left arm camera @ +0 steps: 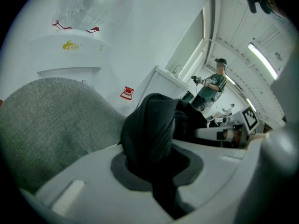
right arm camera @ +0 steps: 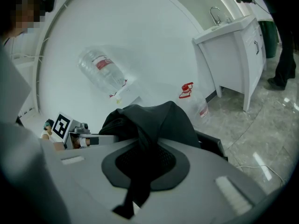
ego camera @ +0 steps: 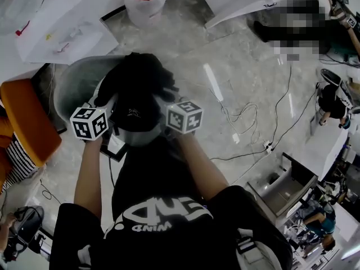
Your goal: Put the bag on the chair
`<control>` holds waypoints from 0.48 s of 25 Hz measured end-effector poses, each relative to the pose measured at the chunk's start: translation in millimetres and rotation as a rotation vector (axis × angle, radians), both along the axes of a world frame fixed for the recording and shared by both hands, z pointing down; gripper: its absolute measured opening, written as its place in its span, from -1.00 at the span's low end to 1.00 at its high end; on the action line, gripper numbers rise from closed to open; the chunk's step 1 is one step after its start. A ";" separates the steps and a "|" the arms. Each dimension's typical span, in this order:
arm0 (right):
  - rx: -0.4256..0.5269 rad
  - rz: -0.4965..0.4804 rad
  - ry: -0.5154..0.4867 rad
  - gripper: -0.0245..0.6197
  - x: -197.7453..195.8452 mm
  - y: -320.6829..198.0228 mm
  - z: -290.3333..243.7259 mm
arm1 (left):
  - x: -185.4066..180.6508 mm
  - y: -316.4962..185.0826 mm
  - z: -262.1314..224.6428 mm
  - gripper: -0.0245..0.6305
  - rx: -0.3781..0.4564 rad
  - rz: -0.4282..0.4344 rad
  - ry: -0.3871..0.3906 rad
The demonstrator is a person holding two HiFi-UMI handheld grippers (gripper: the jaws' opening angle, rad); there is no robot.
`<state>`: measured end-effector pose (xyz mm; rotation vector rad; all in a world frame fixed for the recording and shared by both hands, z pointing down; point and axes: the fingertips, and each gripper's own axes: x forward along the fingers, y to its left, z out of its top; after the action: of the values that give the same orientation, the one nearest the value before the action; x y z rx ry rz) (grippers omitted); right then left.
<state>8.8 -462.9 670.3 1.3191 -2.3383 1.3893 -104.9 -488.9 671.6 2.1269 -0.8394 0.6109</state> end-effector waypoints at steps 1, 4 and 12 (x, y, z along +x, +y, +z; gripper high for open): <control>-0.002 0.003 0.000 -0.88 -0.4 -2.7 2.3 | -0.5 -2.2 2.4 -0.77 -0.003 -0.005 -0.004; -0.012 0.008 -0.004 -0.87 -2.1 -7.2 7.1 | -2.0 -6.3 7.9 -0.73 -0.015 -0.024 -0.021; -0.011 0.000 0.031 -0.82 -1.6 -5.9 11.2 | -4.4 -5.0 13.9 -0.49 -0.032 -0.033 -0.053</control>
<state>7.3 -468.8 681.5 1.3279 -2.3082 1.3698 -109.3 -493.8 685.5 2.0717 -0.8860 0.6615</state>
